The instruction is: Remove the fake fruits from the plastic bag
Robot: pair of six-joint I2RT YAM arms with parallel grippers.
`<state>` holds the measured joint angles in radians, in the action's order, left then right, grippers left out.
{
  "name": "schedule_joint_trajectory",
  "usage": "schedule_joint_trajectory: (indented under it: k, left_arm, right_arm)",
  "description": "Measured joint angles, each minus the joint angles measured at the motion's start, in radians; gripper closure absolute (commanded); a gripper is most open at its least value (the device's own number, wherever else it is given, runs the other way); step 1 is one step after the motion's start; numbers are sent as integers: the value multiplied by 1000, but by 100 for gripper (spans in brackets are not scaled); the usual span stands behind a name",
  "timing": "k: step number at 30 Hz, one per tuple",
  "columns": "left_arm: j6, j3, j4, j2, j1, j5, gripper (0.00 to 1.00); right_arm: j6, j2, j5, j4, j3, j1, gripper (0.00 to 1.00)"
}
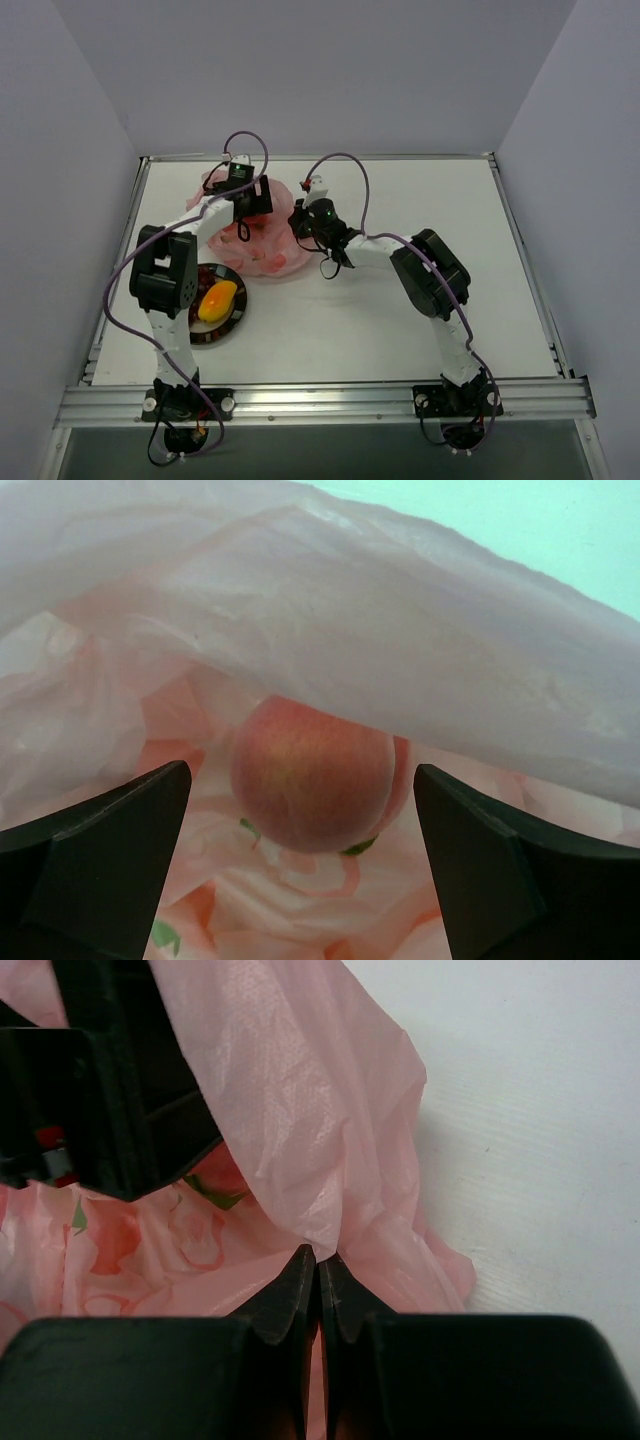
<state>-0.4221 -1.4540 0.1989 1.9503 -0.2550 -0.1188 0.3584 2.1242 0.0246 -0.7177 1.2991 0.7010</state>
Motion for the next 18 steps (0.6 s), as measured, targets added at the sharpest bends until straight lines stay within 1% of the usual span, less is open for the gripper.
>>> schedule_joint_trajectory:
  k: [3,6,9,10,11,12,14,18]
  left_arm:
    - [4,-35,-1,57,13,41,9]
    - [3,-38,0,87,21,75,9]
    - [1,-38,-1,96,23,95,28]
    - [2,-38,-2,96,23,100,41]
    - [-2,-38,-5,95,23,102,47]
    - [-2,-38,-11,95,23,105,51]
    - [-7,-37,-19,90,23,121,55]
    - [-40,49,-31,-6,23,165,55]
  right_arm:
    - [-1,0,2,0,1,0,100]
    - [-3,0,3,5,7,0,100]
    - [-3,0,7,5,19,0,100]
    - [-3,0,7,5,22,0,100]
    - [-3,0,8,5,24,0,100]
    - [-3,0,8,5,24,0,100]
    - [-3,0,8,6,26,0,100]
    - [1,0,8,7,37,0,100]
